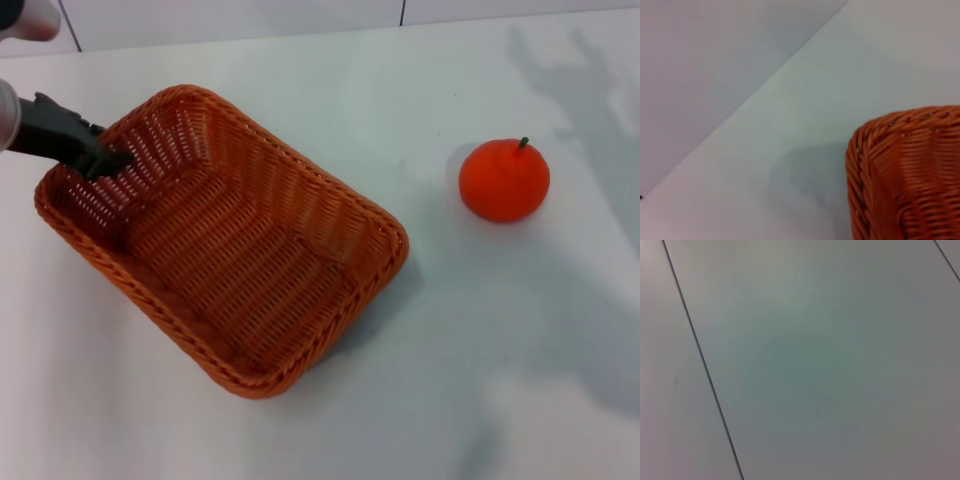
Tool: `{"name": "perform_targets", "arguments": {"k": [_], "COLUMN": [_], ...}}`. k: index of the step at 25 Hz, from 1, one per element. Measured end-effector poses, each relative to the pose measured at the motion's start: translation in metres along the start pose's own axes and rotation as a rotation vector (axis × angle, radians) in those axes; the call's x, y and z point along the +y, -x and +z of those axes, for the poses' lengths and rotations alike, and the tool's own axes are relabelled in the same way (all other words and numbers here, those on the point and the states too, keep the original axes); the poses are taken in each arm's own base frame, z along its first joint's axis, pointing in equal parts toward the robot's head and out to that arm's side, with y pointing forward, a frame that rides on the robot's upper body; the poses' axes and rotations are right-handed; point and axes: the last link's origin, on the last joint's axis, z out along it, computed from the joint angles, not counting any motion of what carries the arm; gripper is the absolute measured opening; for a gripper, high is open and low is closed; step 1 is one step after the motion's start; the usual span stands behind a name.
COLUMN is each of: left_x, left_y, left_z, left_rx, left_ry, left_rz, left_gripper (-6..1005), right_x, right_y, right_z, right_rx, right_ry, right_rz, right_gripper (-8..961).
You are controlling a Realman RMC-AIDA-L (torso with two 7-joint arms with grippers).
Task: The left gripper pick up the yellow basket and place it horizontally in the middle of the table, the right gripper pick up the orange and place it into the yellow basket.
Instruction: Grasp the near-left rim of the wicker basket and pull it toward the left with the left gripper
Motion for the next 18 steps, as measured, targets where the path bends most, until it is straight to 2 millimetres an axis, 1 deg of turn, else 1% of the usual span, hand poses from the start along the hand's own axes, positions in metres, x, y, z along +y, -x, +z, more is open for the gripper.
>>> {"name": "perform_targets", "arguments": {"k": [5, 11, 18], "left_x": [0.0000, 0.0013, 0.0042], "left_y": [0.0008, 0.0019, 0.0027], "left_z": [-0.0021, -0.0009, 0.0004], "left_rx": [0.005, -0.004, -0.024], "left_ry": [-0.013, -0.005, 0.007], "left_rz": [0.012, 0.021, 0.030], "left_gripper": [414, 229, 228], "right_x": [0.0000, -0.0007, -0.0011], "right_y": [0.0000, -0.0013, -0.0021], "right_z": [0.0000, 0.0018, 0.0028], "right_rx": [0.000, 0.005, 0.008], "right_ry": [0.000, -0.005, -0.008], "right_rz": [0.000, -0.003, -0.004], "right_gripper": [902, 900, 897]}}
